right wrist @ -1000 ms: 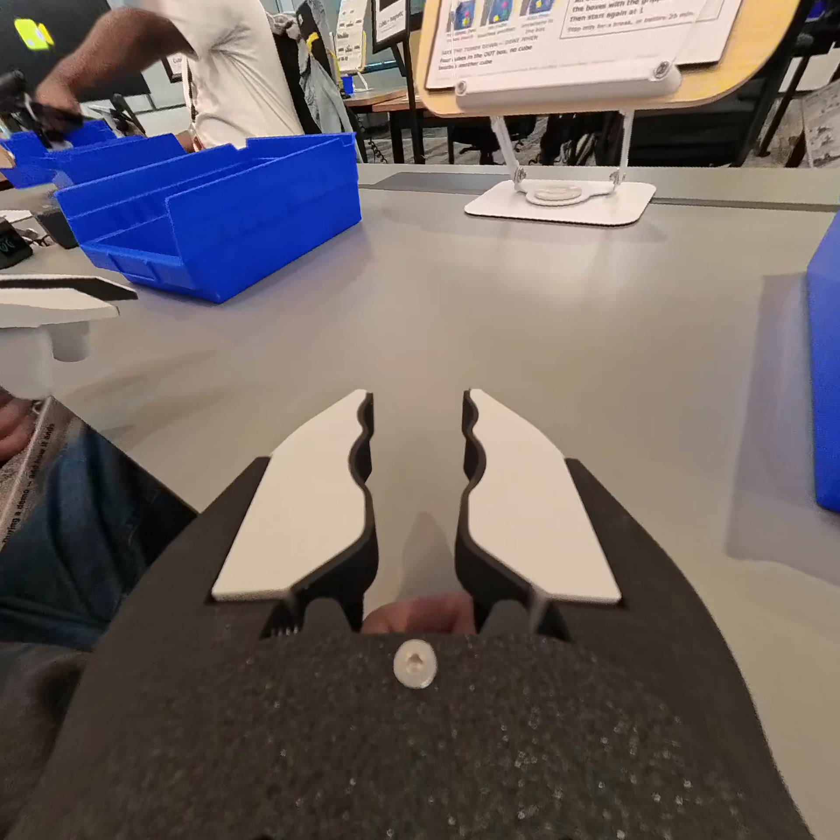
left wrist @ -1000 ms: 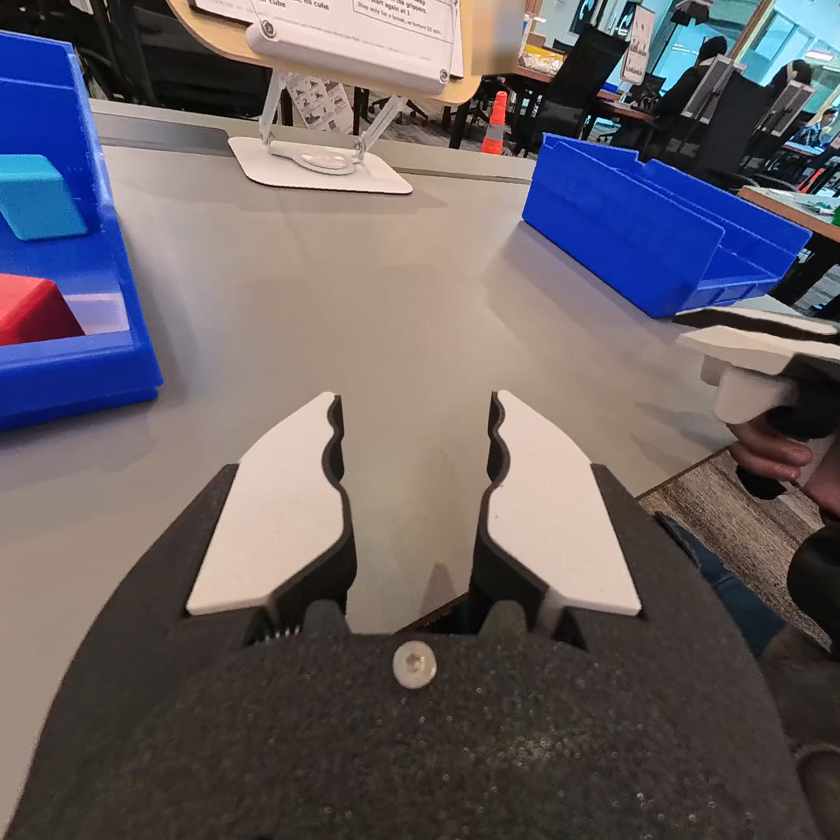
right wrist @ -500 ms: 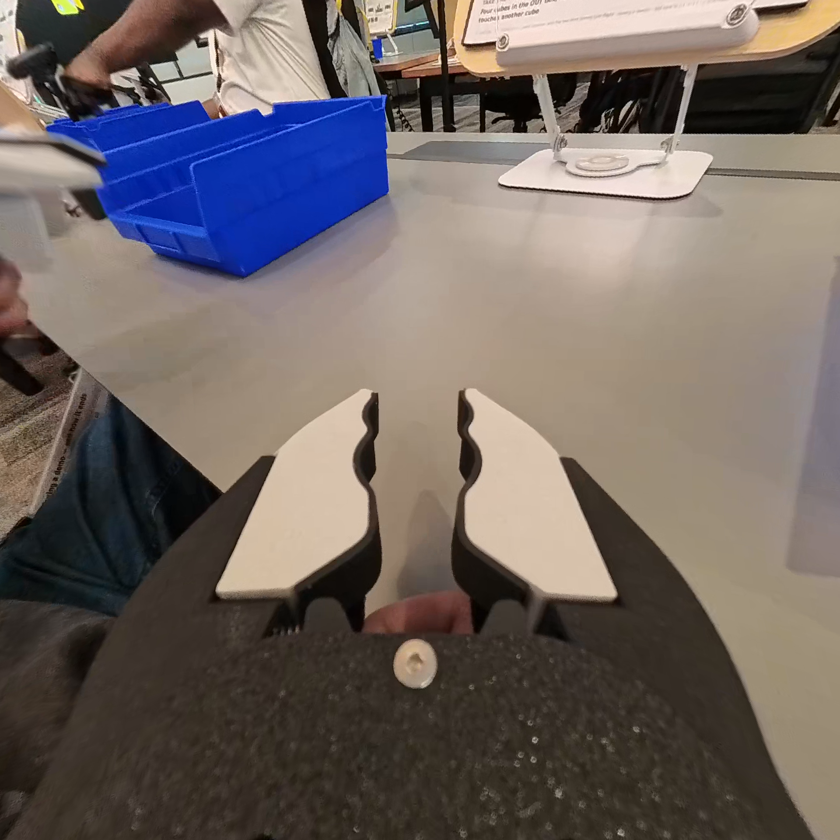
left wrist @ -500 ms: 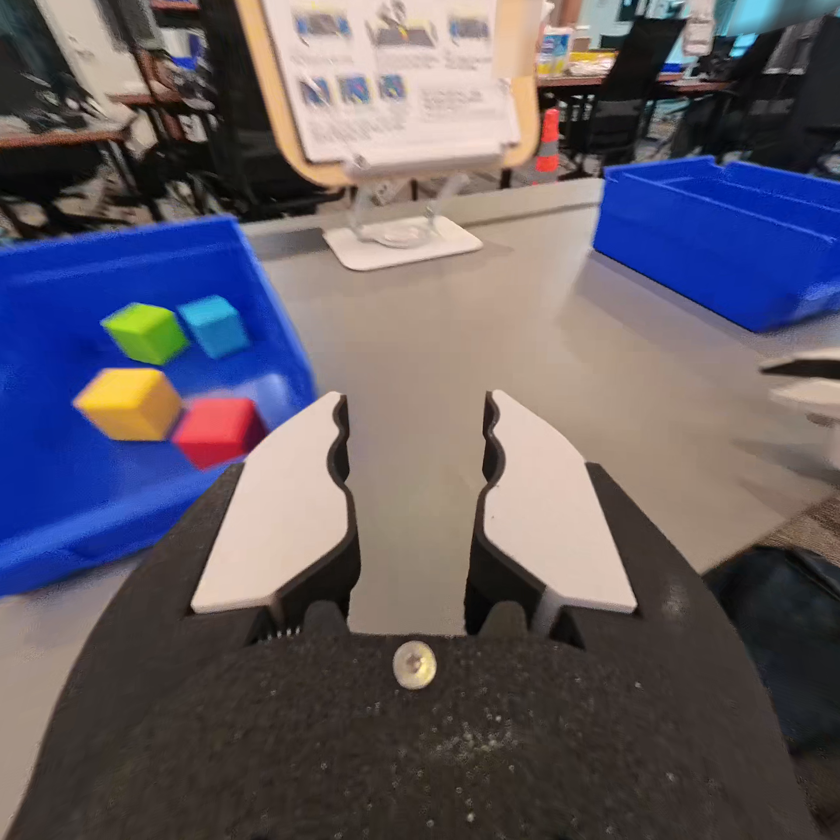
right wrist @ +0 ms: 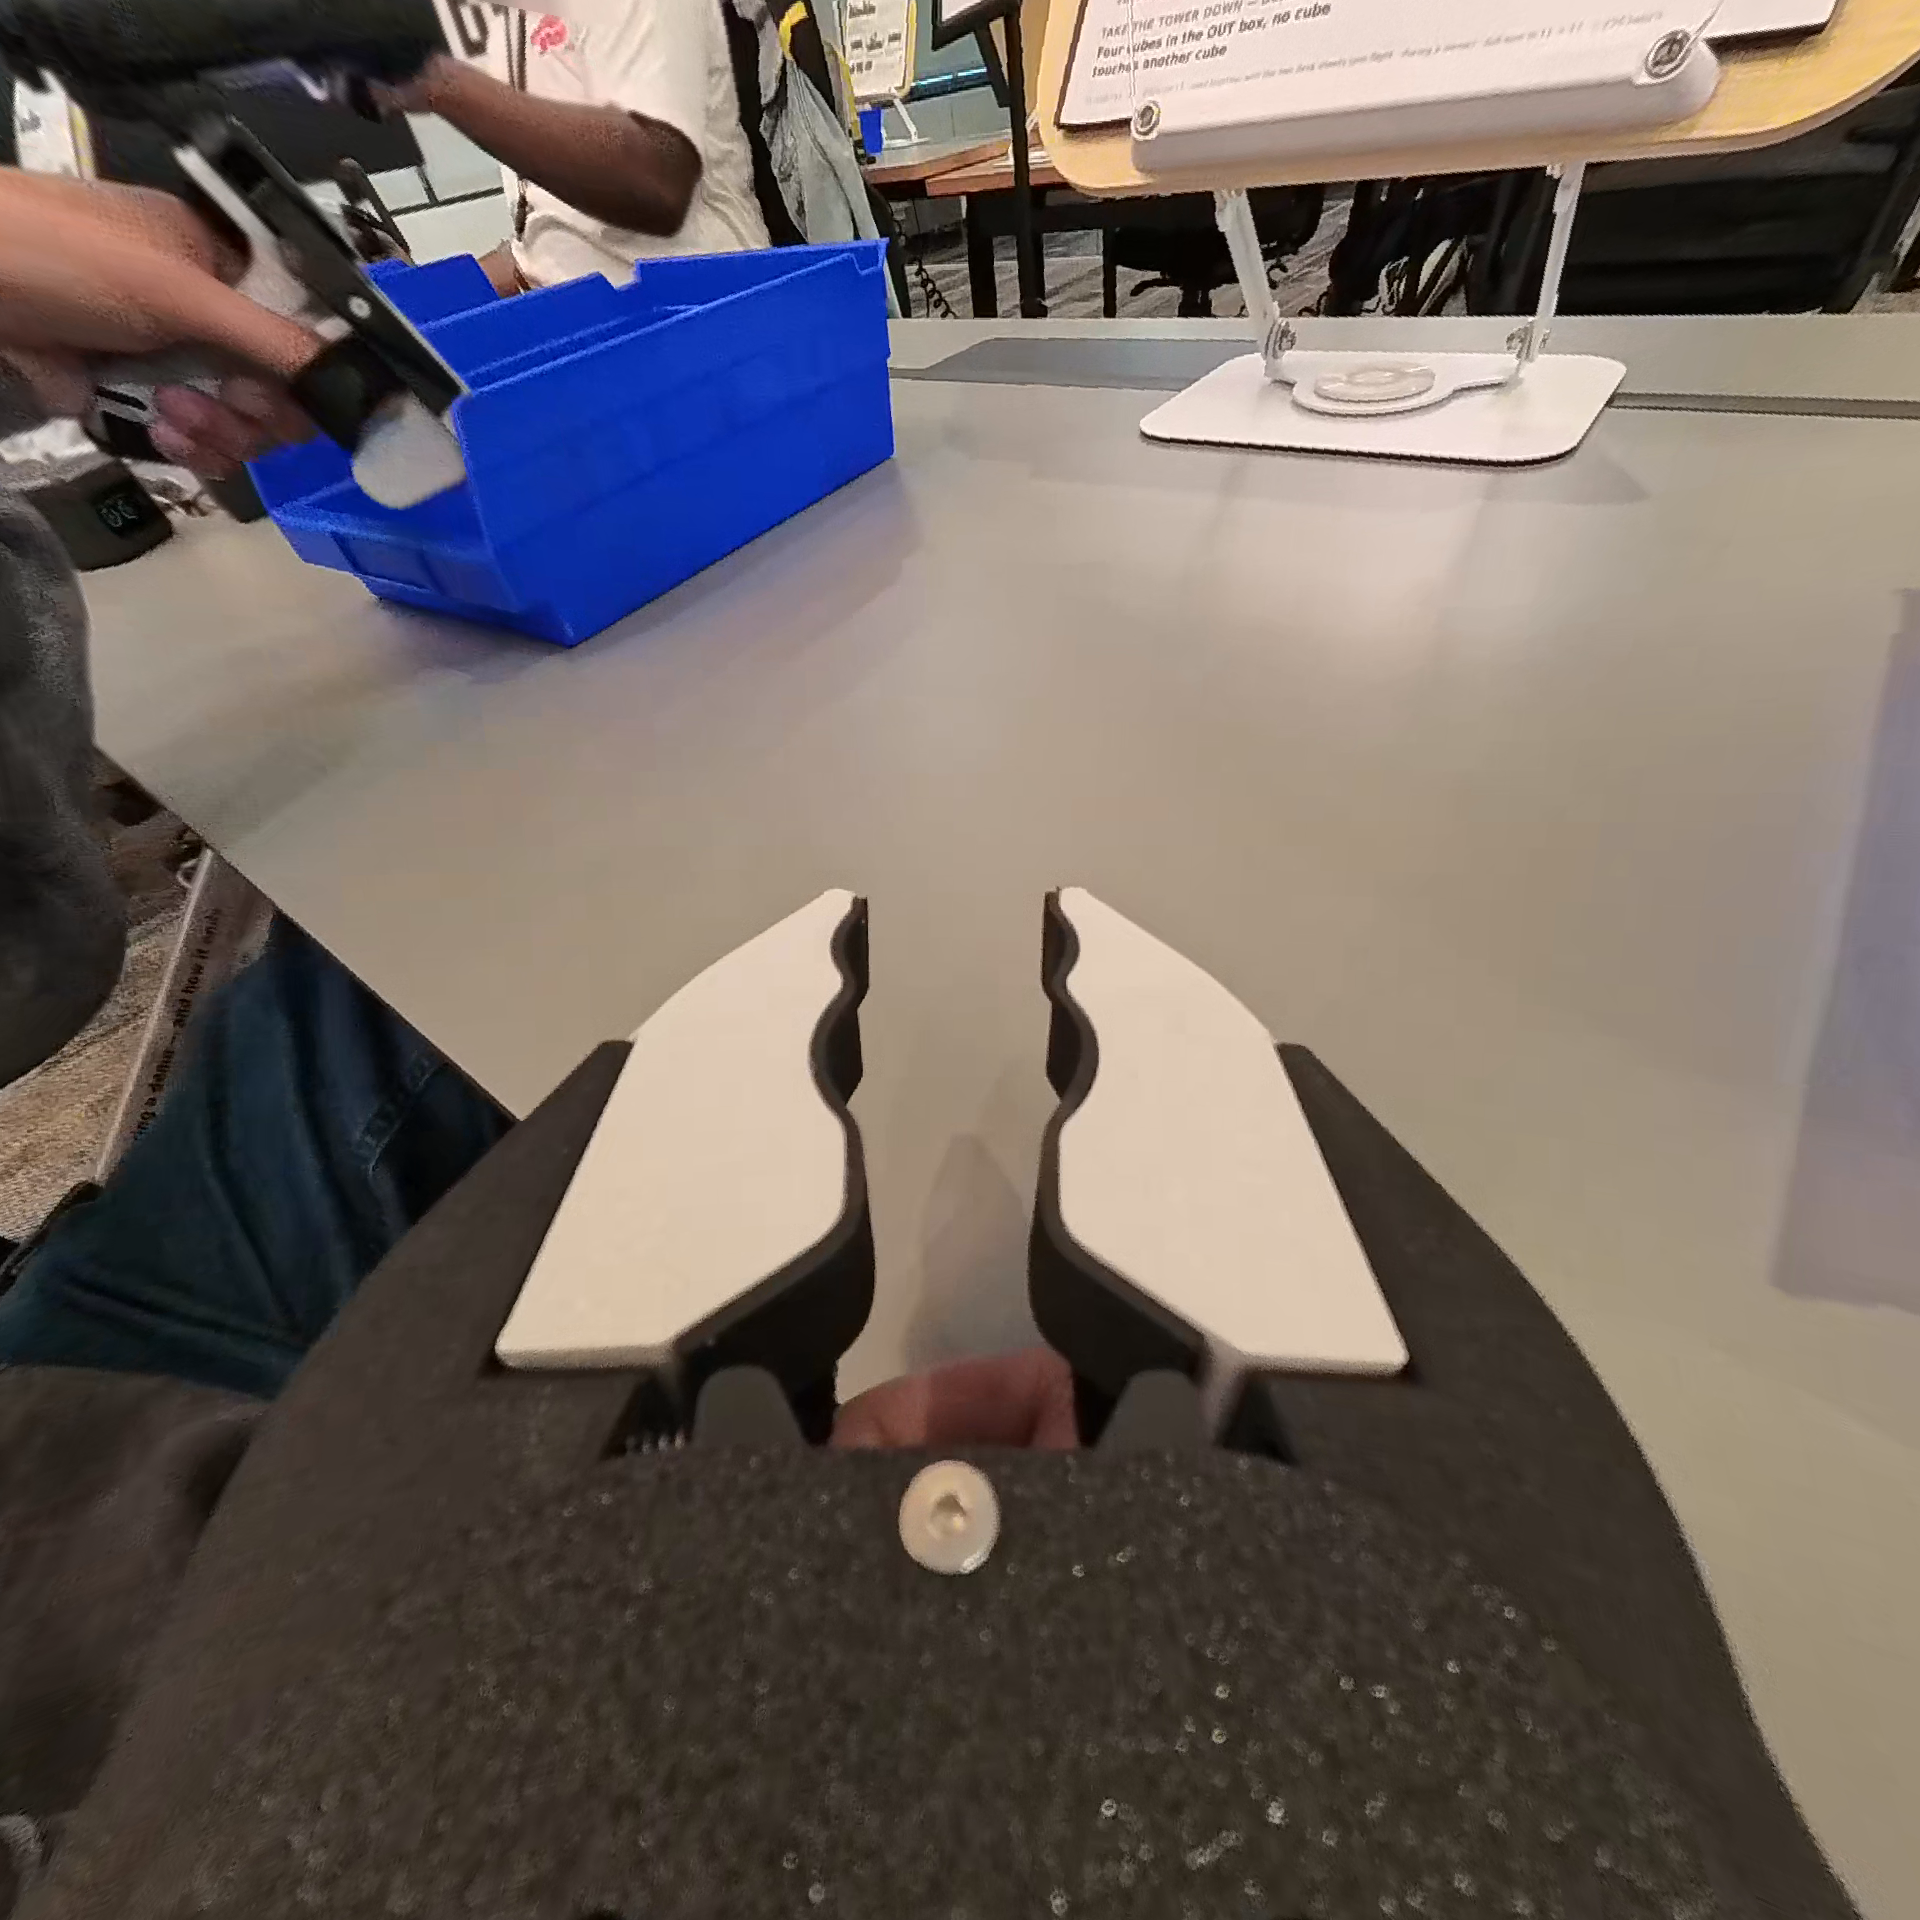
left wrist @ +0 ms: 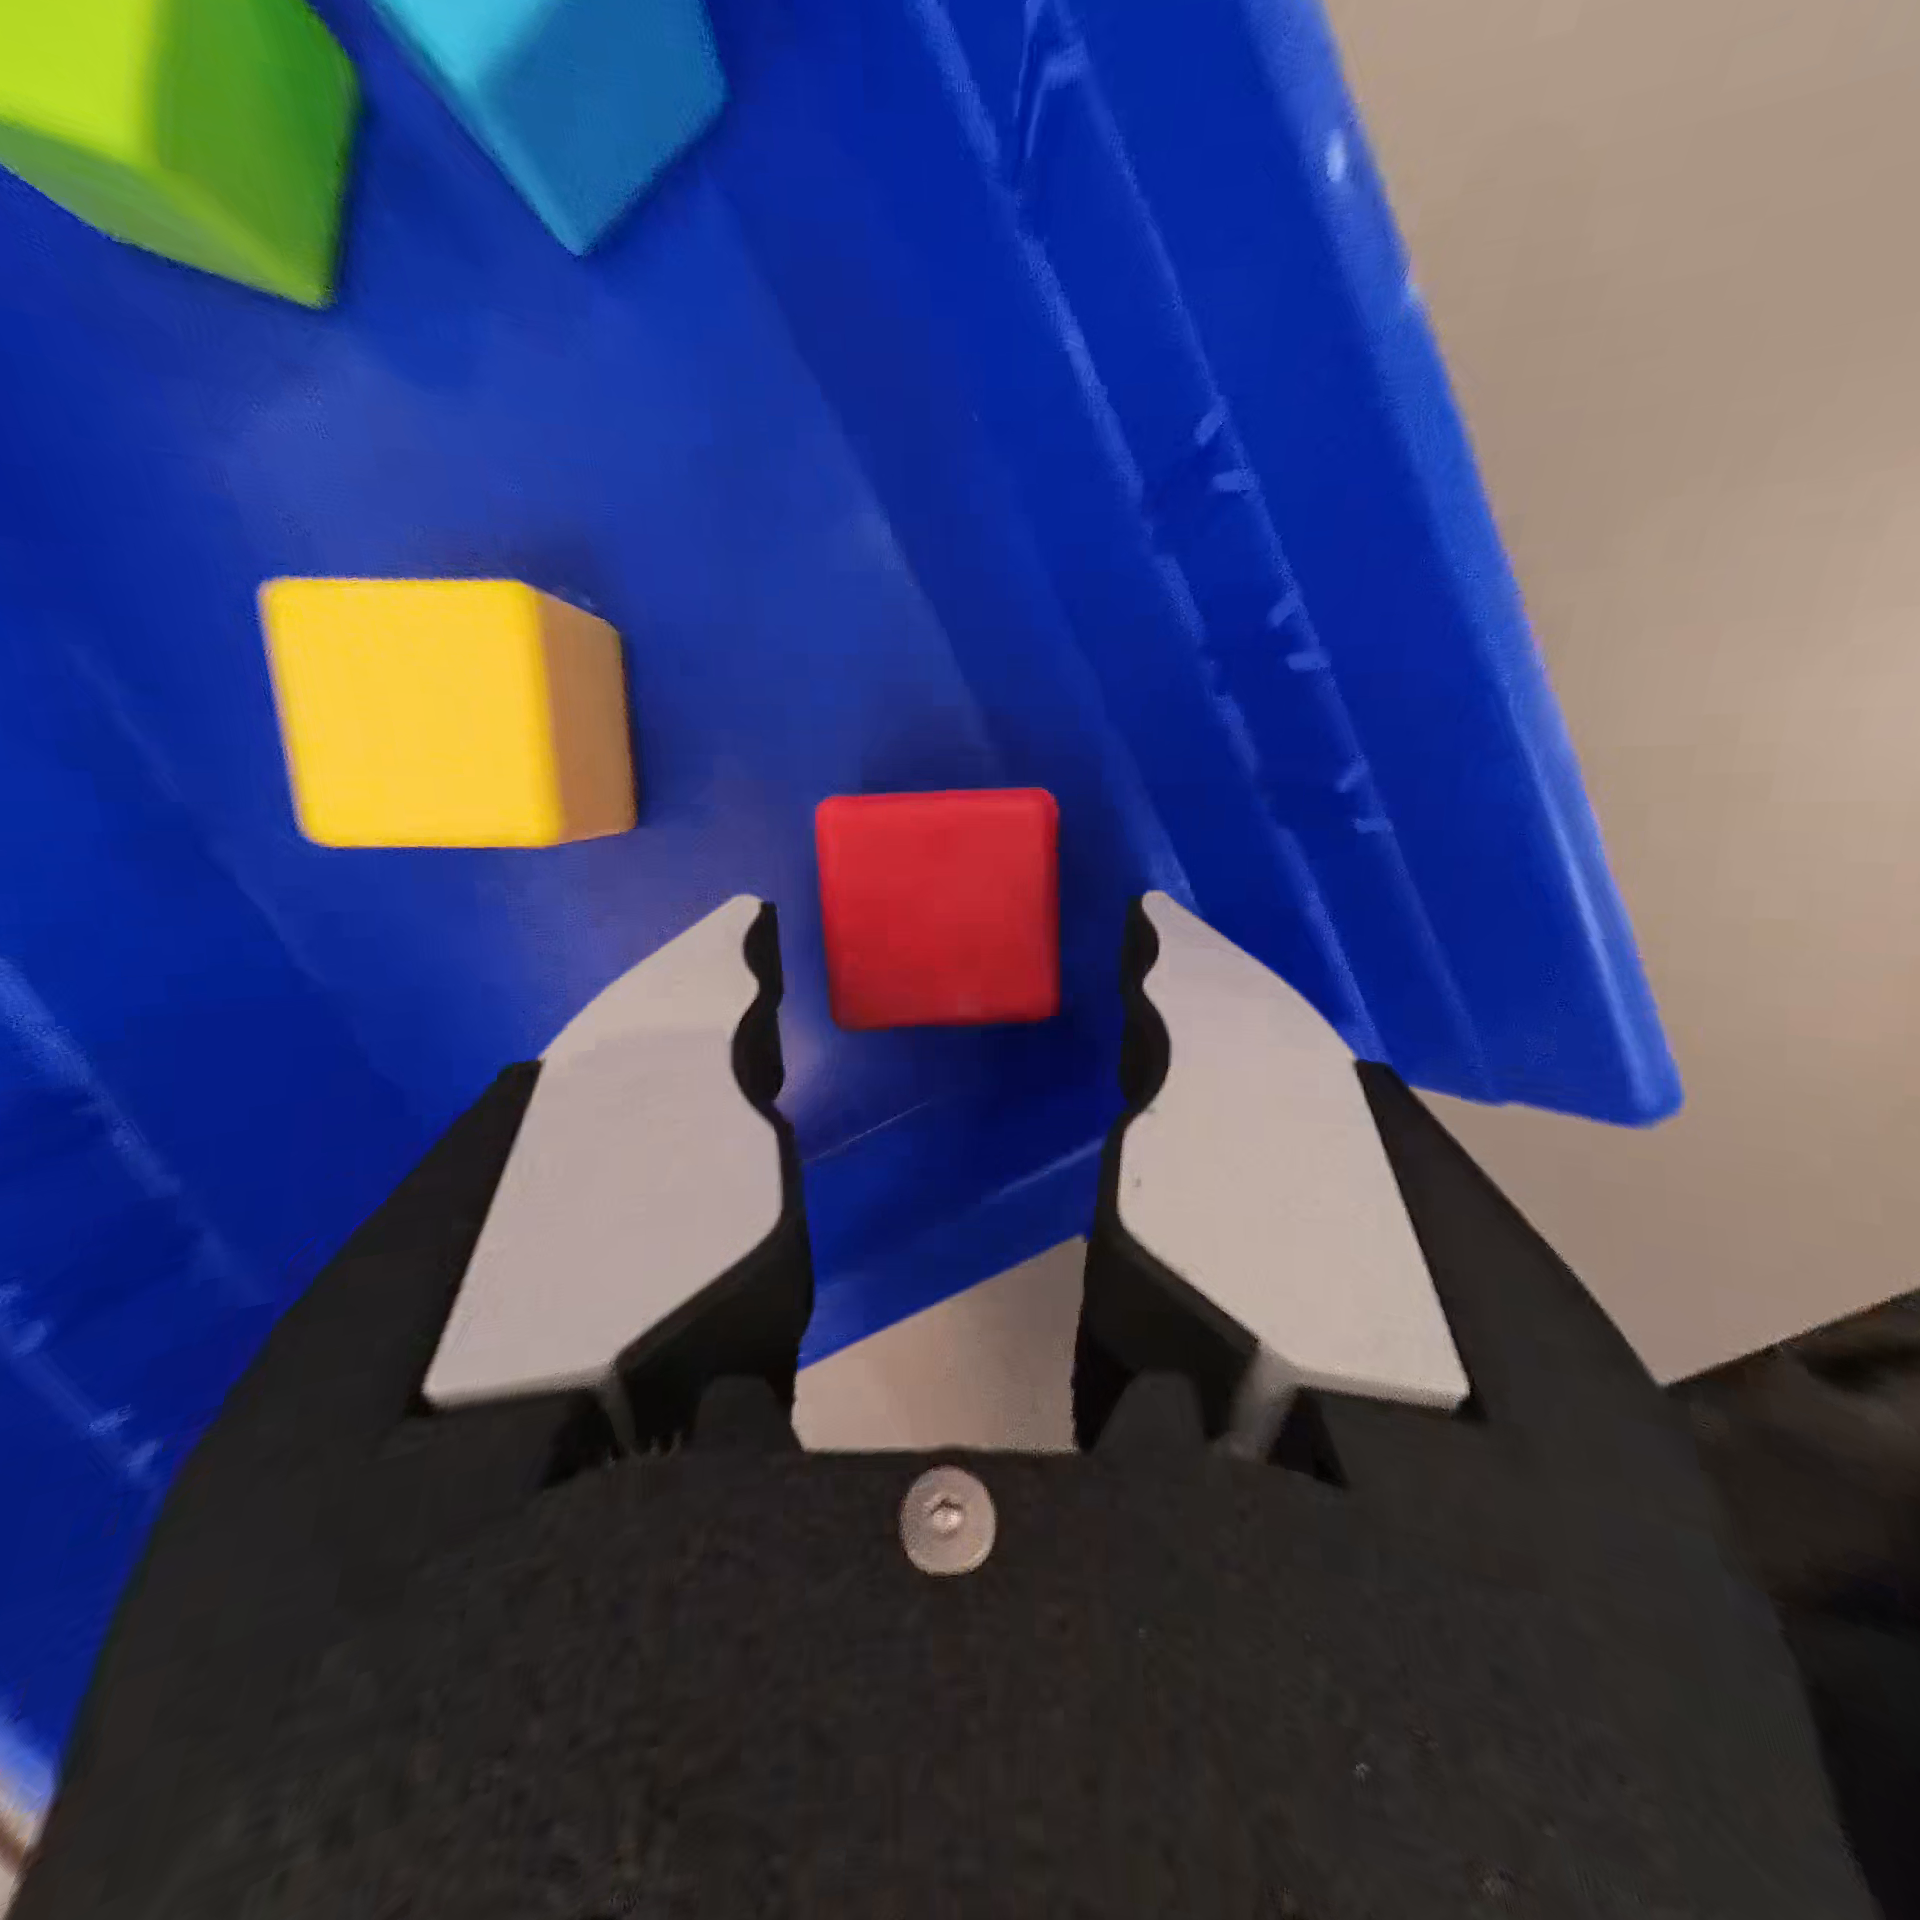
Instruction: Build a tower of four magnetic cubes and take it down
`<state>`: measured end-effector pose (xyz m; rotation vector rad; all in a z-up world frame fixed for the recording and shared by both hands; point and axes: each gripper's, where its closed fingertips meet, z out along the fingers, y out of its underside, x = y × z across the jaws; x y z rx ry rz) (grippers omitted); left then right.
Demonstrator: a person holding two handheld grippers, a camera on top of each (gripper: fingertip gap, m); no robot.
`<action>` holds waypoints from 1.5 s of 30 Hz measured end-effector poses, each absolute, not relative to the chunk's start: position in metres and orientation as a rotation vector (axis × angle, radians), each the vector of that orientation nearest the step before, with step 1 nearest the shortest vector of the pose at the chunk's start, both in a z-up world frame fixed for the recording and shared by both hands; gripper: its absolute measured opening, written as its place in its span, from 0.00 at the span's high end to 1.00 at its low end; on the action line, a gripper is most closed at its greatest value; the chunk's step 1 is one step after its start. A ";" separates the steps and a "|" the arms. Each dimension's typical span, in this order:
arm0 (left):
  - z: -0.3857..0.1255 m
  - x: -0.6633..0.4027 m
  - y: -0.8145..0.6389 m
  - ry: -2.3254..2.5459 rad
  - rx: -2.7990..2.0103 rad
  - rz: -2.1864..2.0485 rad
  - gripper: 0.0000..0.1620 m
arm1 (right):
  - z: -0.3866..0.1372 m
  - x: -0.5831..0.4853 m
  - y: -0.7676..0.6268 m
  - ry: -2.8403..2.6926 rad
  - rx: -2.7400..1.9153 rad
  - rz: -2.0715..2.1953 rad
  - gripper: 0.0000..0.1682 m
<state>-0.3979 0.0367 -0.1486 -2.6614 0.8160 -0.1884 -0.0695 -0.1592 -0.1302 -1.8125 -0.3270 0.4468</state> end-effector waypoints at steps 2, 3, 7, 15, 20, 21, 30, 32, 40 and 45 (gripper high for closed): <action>-0.162 -0.398 0.036 0.810 -2.737 -0.197 0.66 | -0.131 -0.069 -0.159 -0.333 -1.817 0.441 0.81; -0.168 -0.399 0.034 0.816 -2.772 -0.193 0.65 | -0.132 -0.069 -0.159 -0.333 -1.819 0.439 0.81; -0.163 -0.390 0.032 0.884 -2.751 -0.253 0.70 | -0.133 -0.069 -0.159 -0.336 -1.824 0.435 0.81; -0.009 -0.340 0.042 1.048 -2.220 -0.228 0.70 | -0.129 -0.063 -0.157 -0.310 -1.807 0.421 0.82; -0.006 -0.225 0.017 1.726 -1.909 -0.243 0.70 | -0.120 -0.054 -0.155 -0.260 -1.769 0.405 0.82; -0.022 -0.205 0.017 1.852 -1.867 -0.237 0.70 | -0.119 -0.051 -0.155 -0.244 -1.763 0.396 0.82; -0.145 -0.110 0.034 2.327 -1.860 -0.232 0.70 | -0.120 -0.042 -0.154 -0.215 -1.771 0.378 0.80; -0.156 -0.101 0.038 2.338 -1.875 -0.257 0.70 | -0.121 -0.044 -0.154 -0.233 -1.775 0.373 0.80; -0.174 -0.095 0.045 2.328 -1.905 -0.323 0.70 | -0.124 -0.051 -0.156 -0.272 -1.786 0.383 0.80; -0.168 -0.107 0.046 2.233 -2.062 -0.300 0.57 | -0.125 -0.052 -0.157 -0.280 -1.791 0.392 0.80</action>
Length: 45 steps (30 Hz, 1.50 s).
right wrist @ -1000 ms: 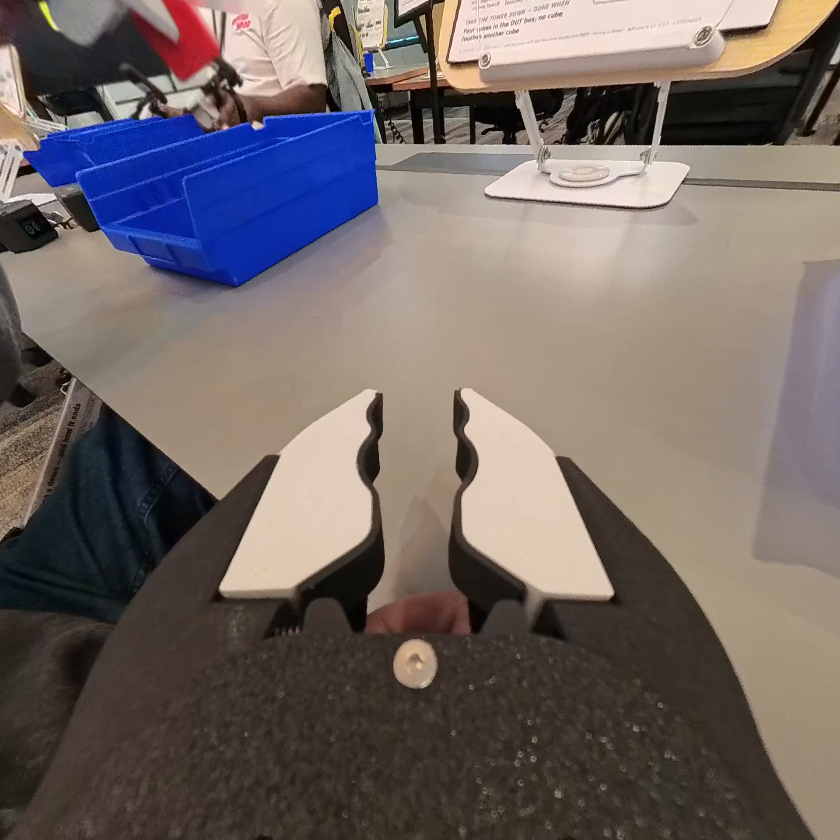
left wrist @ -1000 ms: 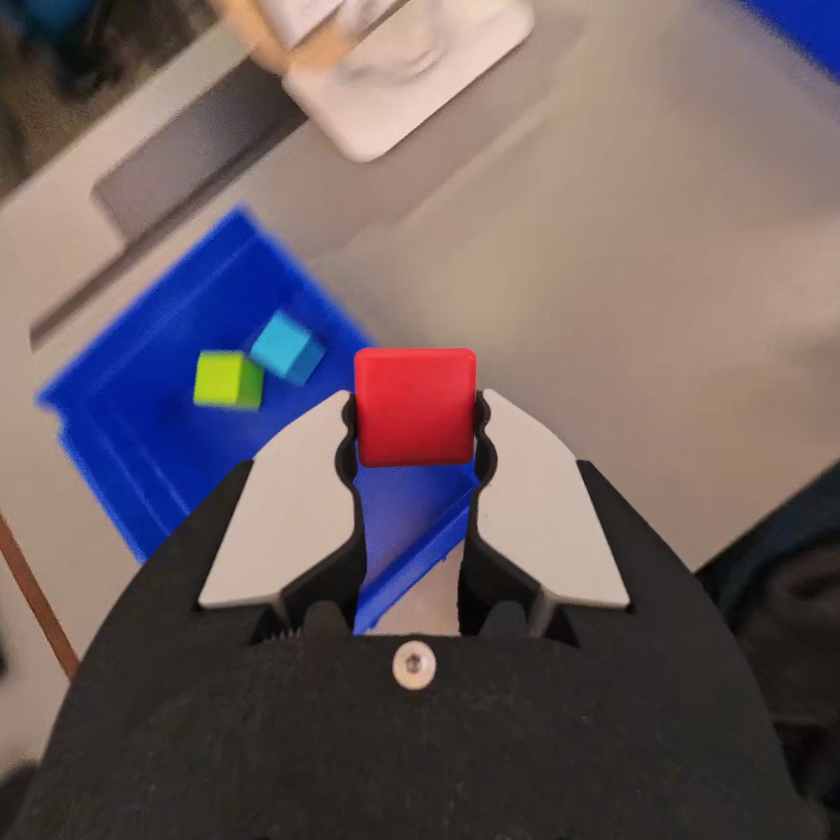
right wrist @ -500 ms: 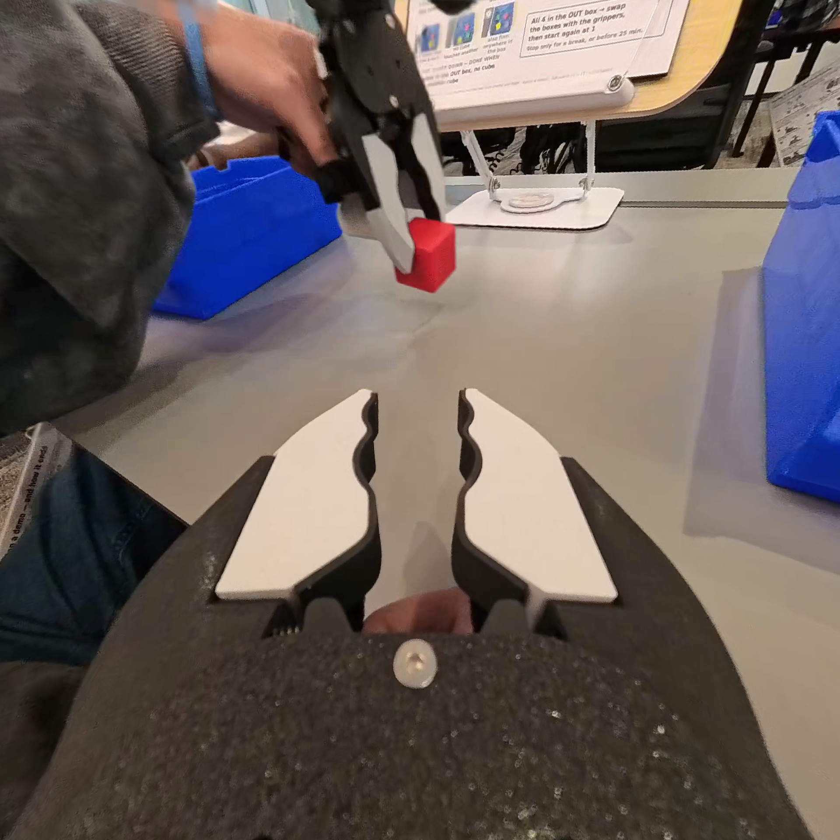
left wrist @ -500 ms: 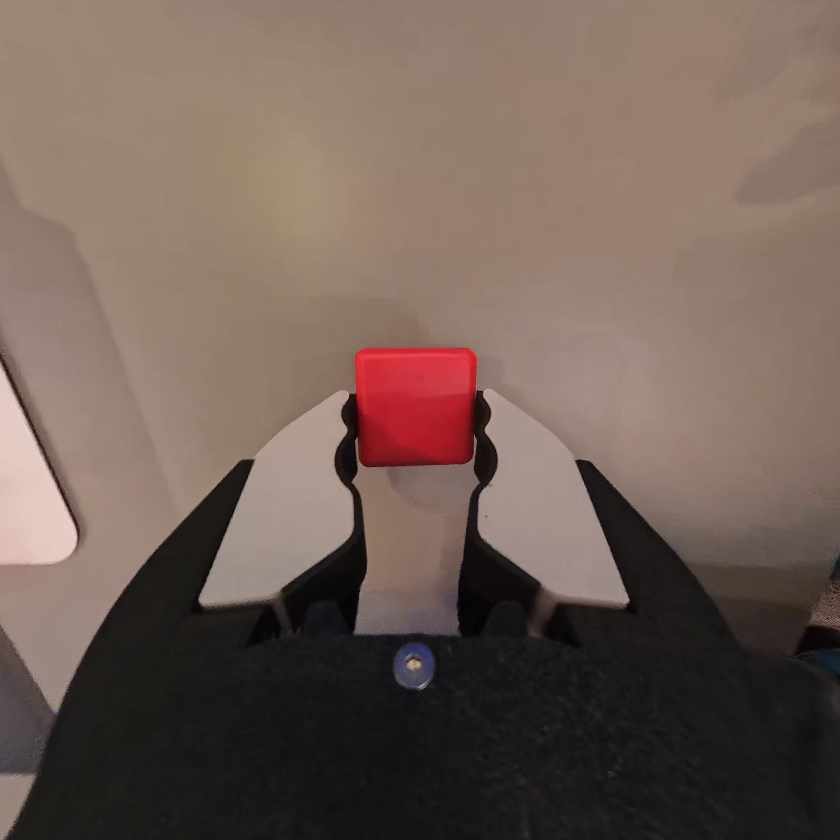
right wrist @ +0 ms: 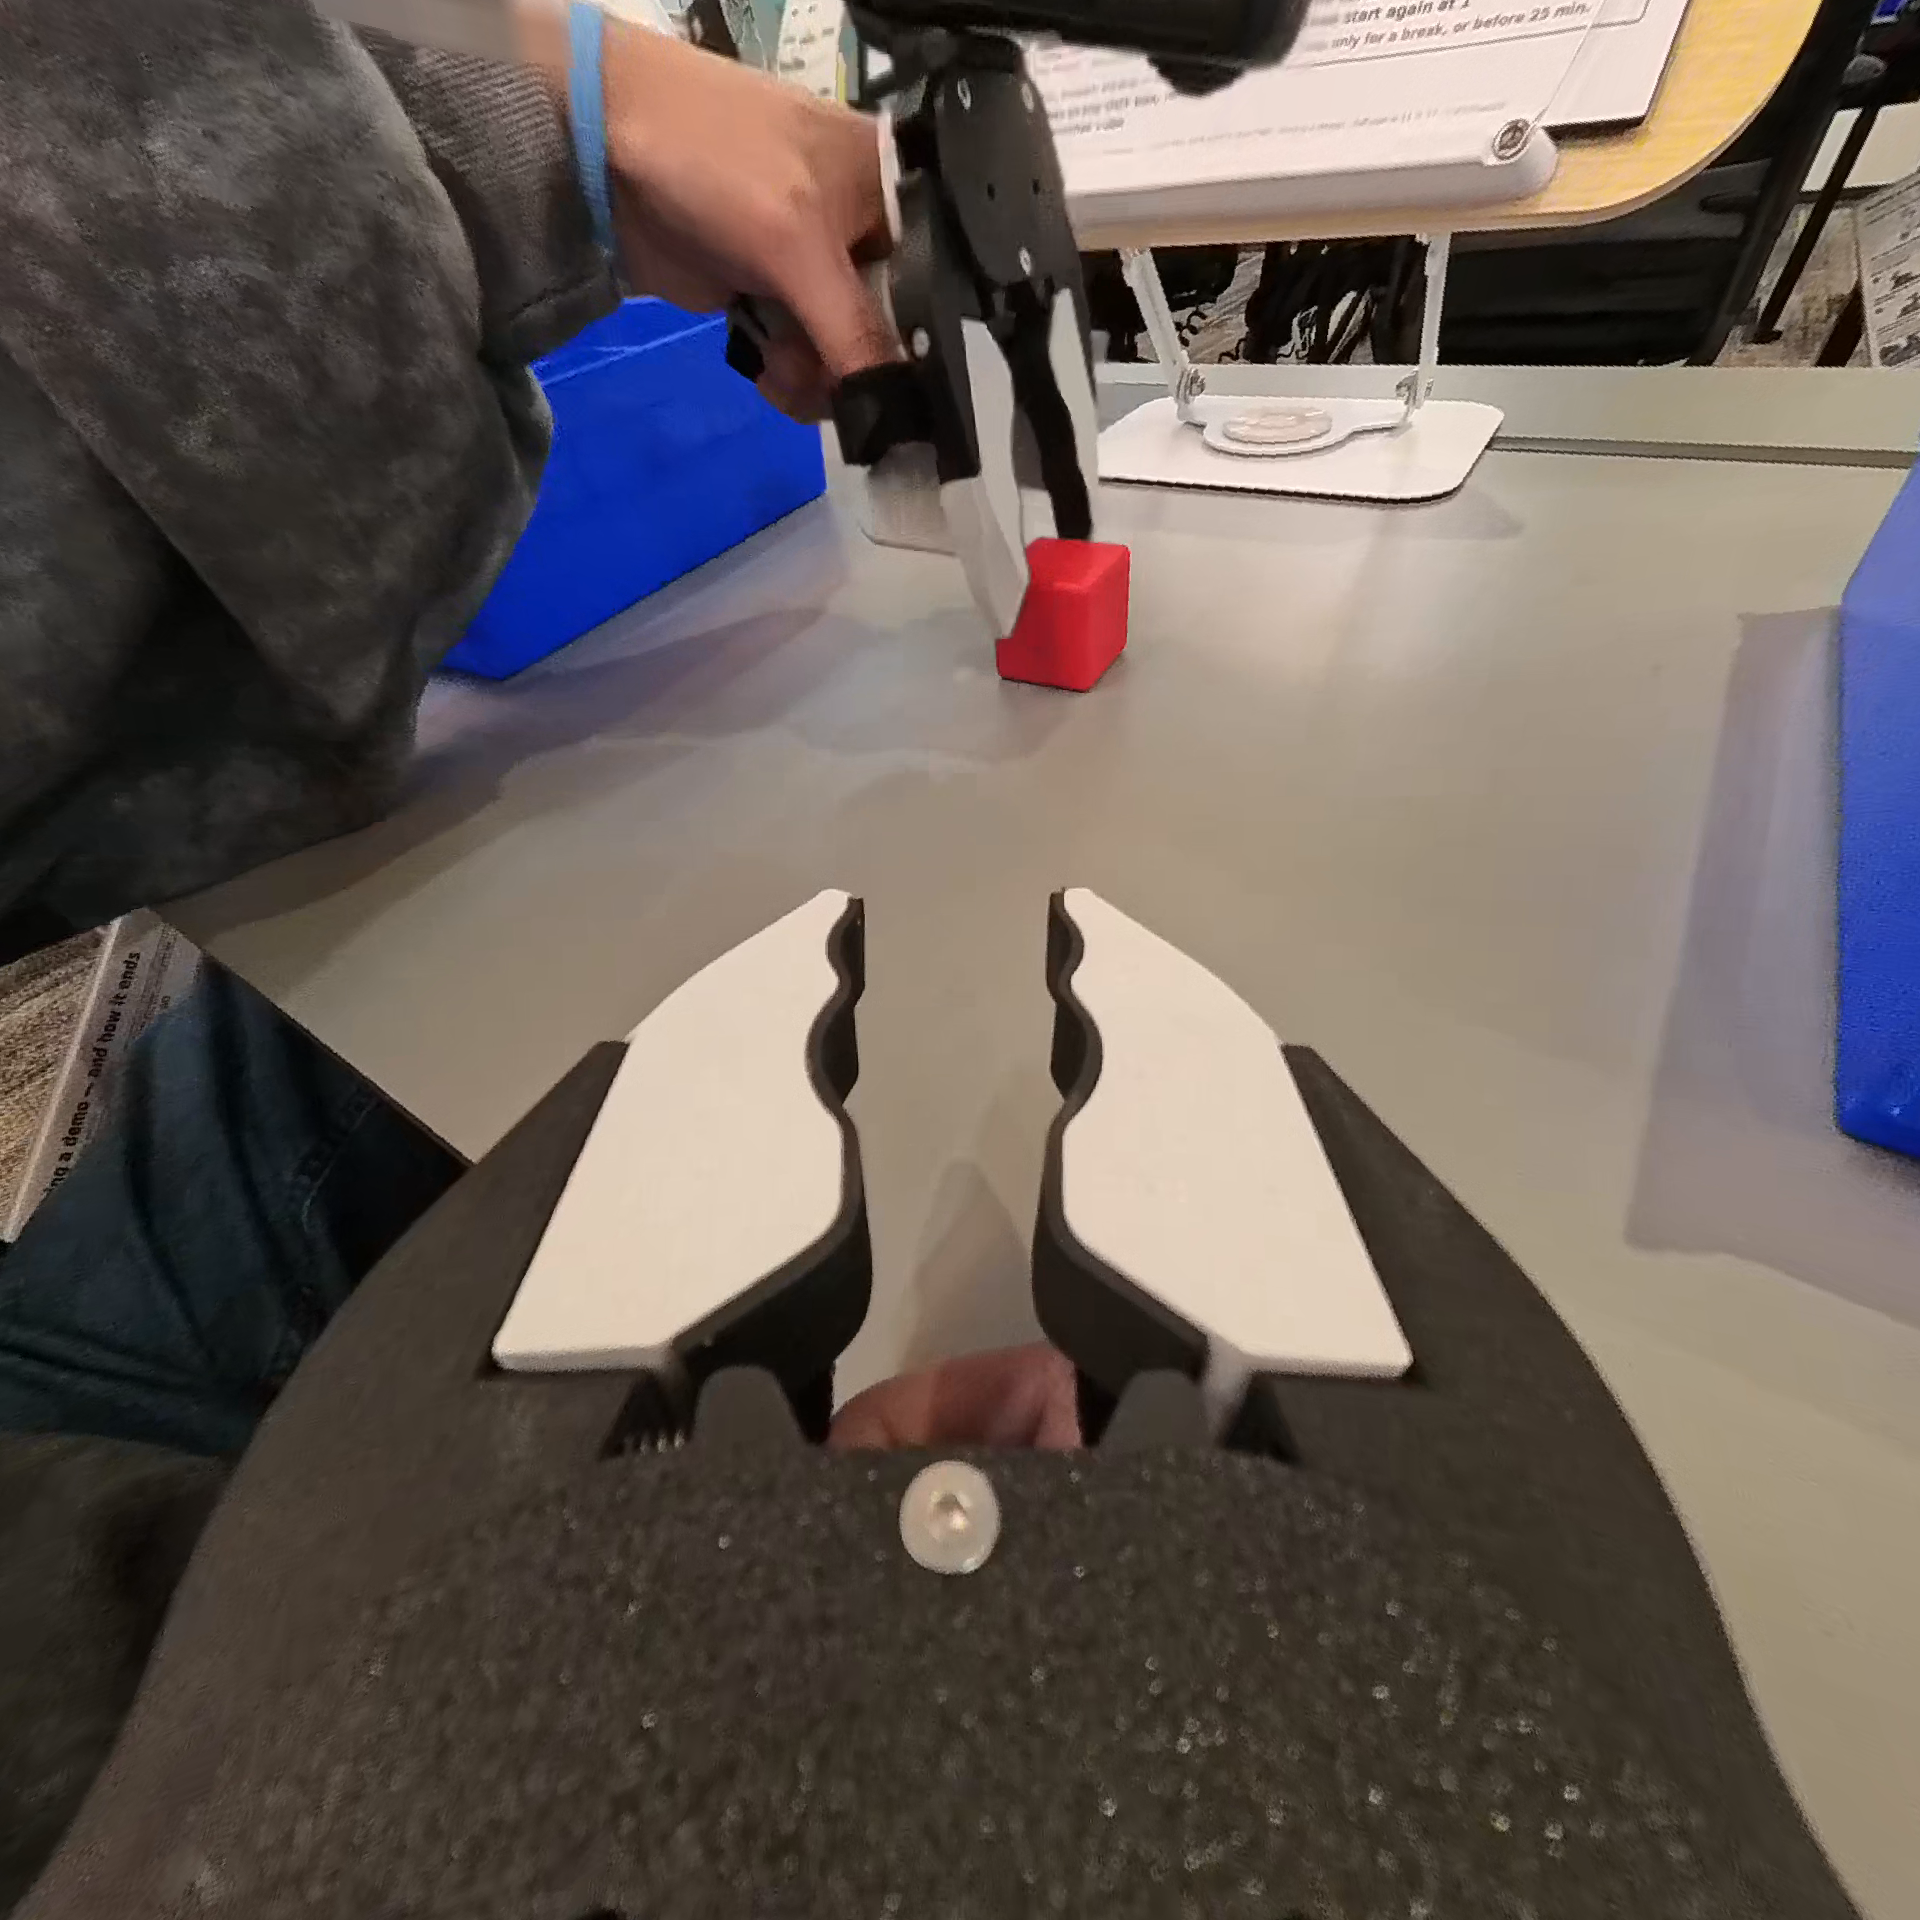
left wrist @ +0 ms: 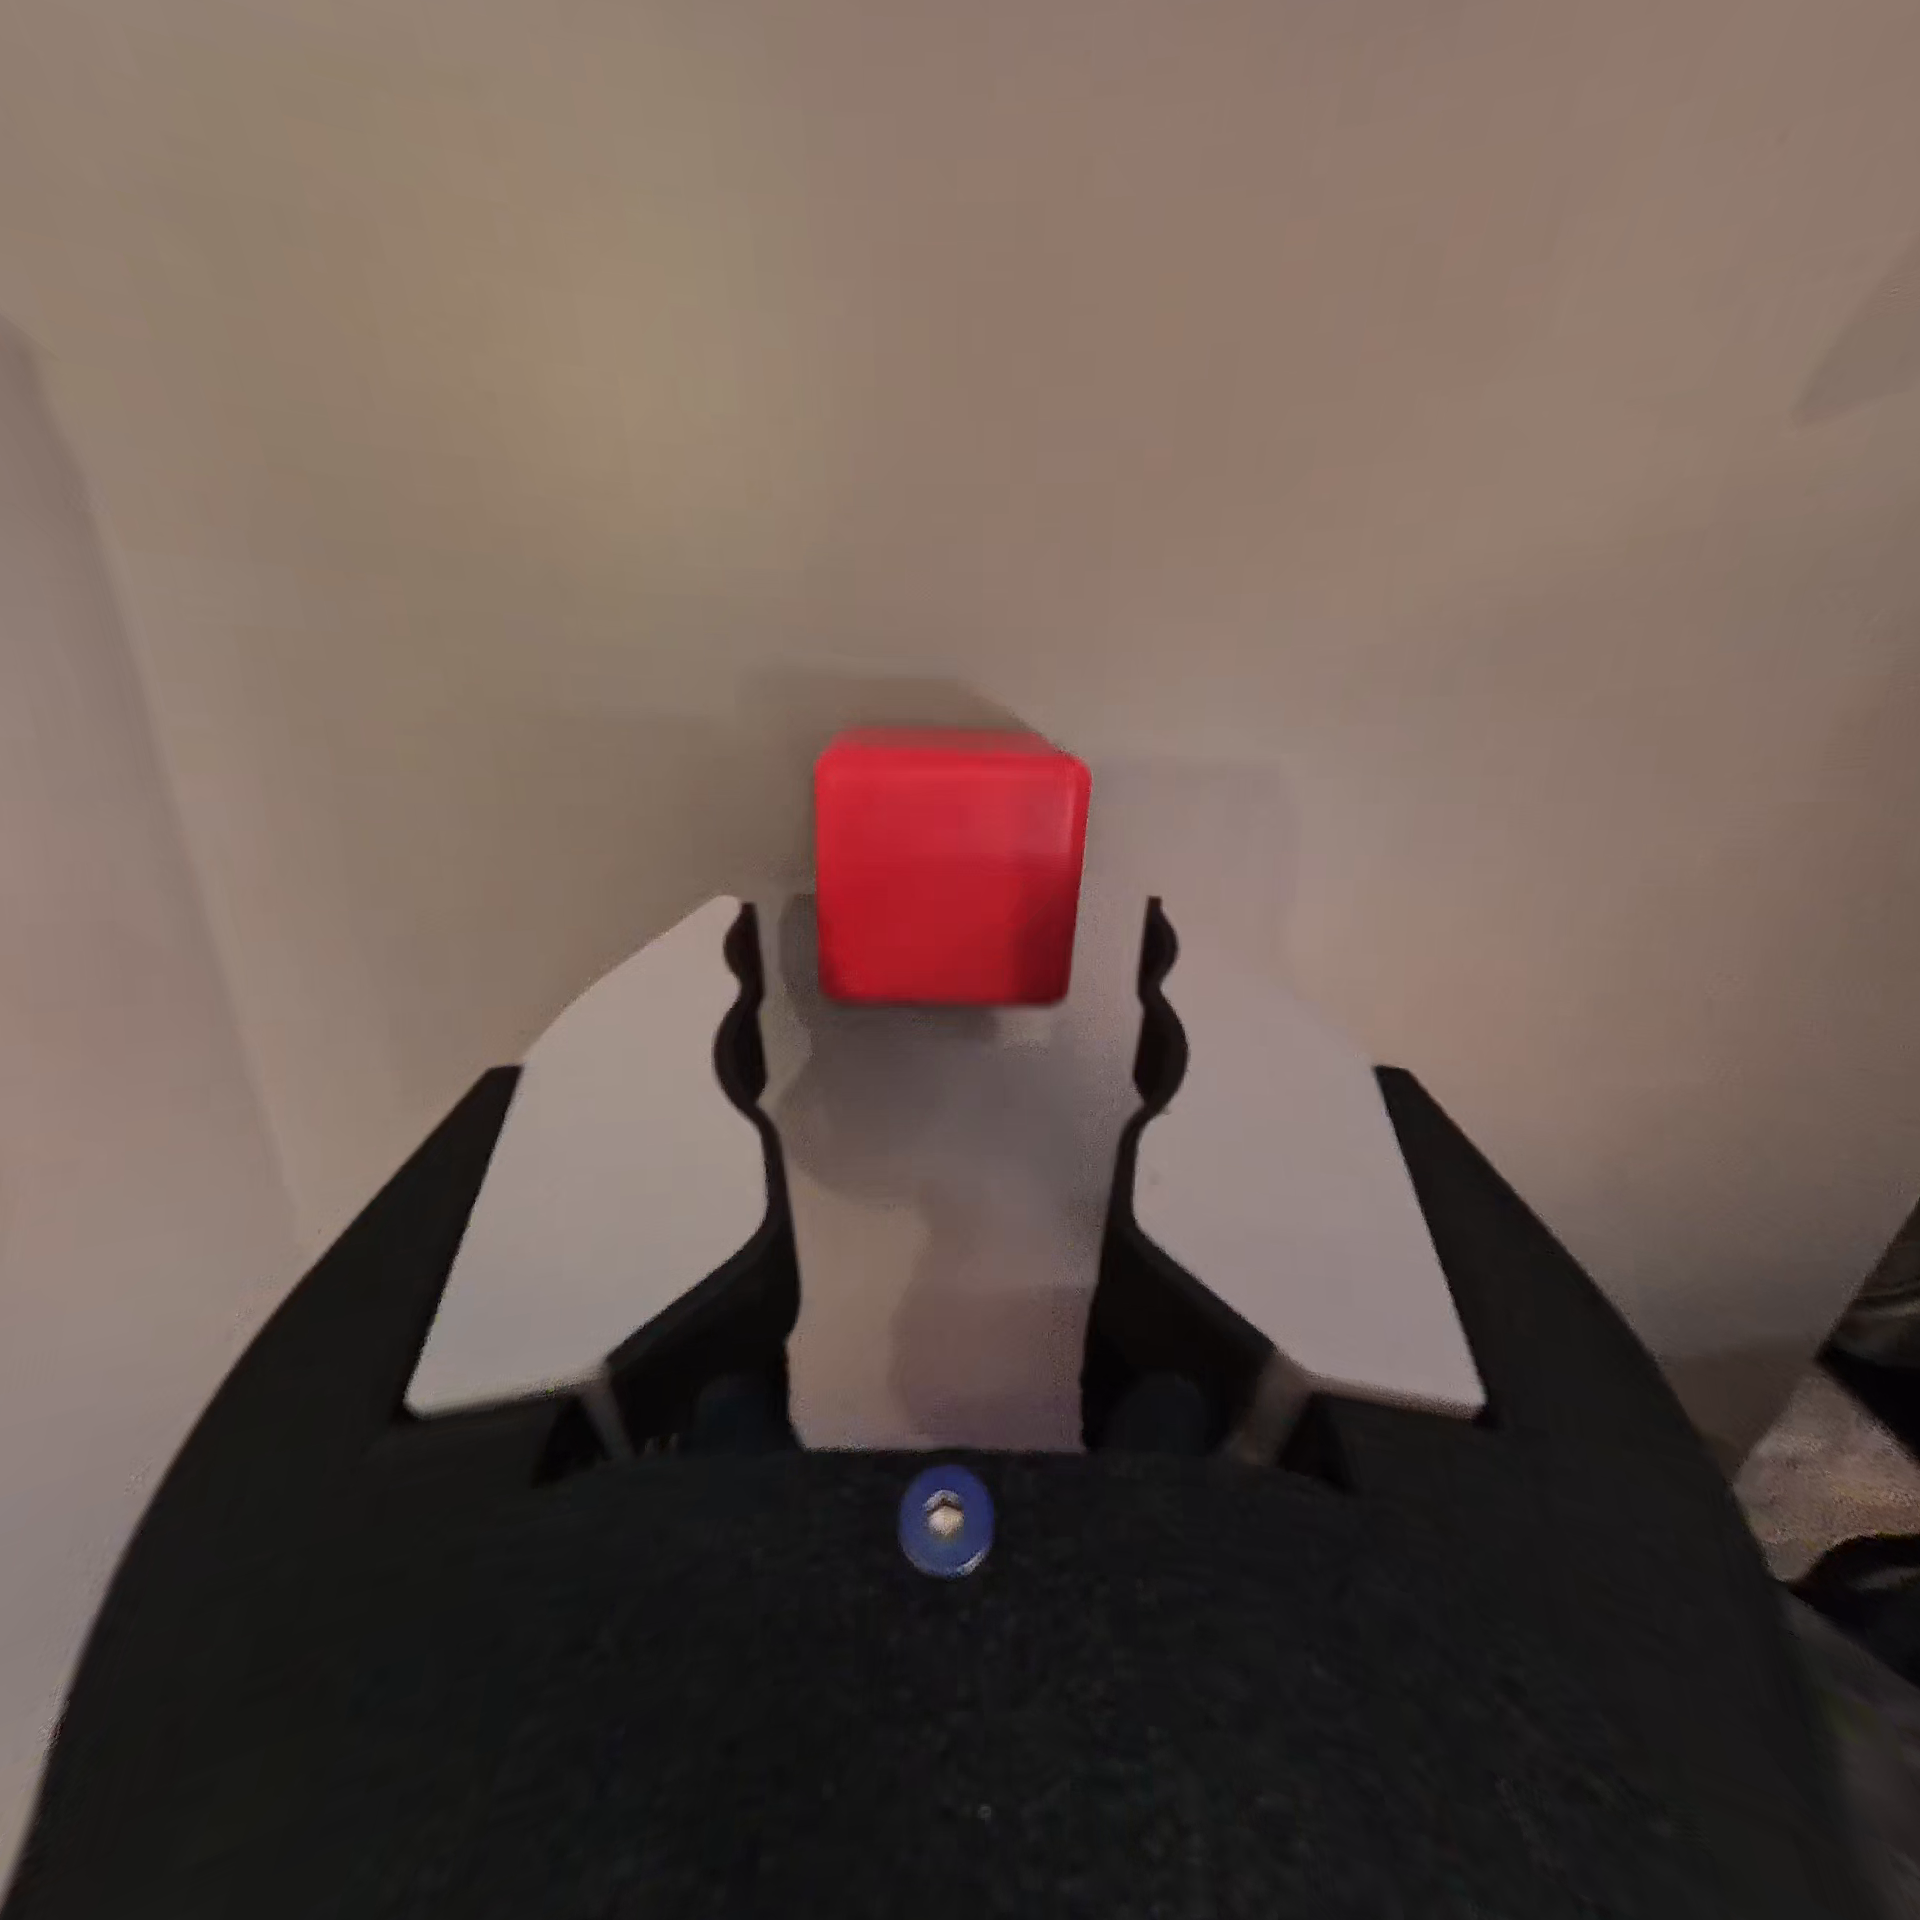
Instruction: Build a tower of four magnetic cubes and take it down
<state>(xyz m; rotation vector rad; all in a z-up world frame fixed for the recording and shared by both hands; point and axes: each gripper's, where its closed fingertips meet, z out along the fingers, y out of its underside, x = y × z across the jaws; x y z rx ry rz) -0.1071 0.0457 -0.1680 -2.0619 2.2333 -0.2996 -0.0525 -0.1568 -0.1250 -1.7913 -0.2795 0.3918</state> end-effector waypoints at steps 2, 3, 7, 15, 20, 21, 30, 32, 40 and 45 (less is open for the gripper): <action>-0.150 -0.115 0.045 2.095 -2.112 -0.283 0.57 | -0.125 -0.052 -0.157 -0.277 -1.789 0.393 0.80; -0.136 -0.119 0.044 1.984 -2.095 -0.287 0.58 | -0.125 -0.052 -0.157 -0.276 -1.789 0.395 0.80; -0.059 -0.149 0.000 1.476 -1.899 -0.525 0.60 | -0.126 -0.052 -0.157 -0.273 -1.794 0.404 0.80; -0.063 -0.318 -0.093 0.718 -1.896 -0.512 0.59 | -0.129 -0.061 -0.158 -0.305 -1.802 0.403 0.80; -0.095 -0.378 -0.111 0.413 -1.954 -0.465 0.59 | -0.133 -0.066 -0.157 -0.337 -1.813 0.386 0.80; -0.098 -0.379 -0.112 0.421 -1.962 -0.479 0.59 | -0.133 -0.067 -0.157 -0.340 -1.814 0.382 0.80; -0.052 -0.407 0.015 0.707 -2.057 -0.131 0.60 | -0.134 -0.067 -0.157 -0.353 -1.816 0.373 0.80; -0.045 -0.406 0.059 0.798 -2.090 -0.128 0.60 | -0.134 -0.068 -0.158 -0.358 -1.815 0.377 0.80; -0.097 -0.418 0.187 1.204 -2.432 -0.042 0.60 | -0.132 -0.065 -0.158 -0.351 -1.808 0.383 0.80; -0.143 -0.417 0.211 1.290 -2.560 -0.091 0.62 | -0.135 -0.068 -0.158 -0.374 -1.816 0.371 0.80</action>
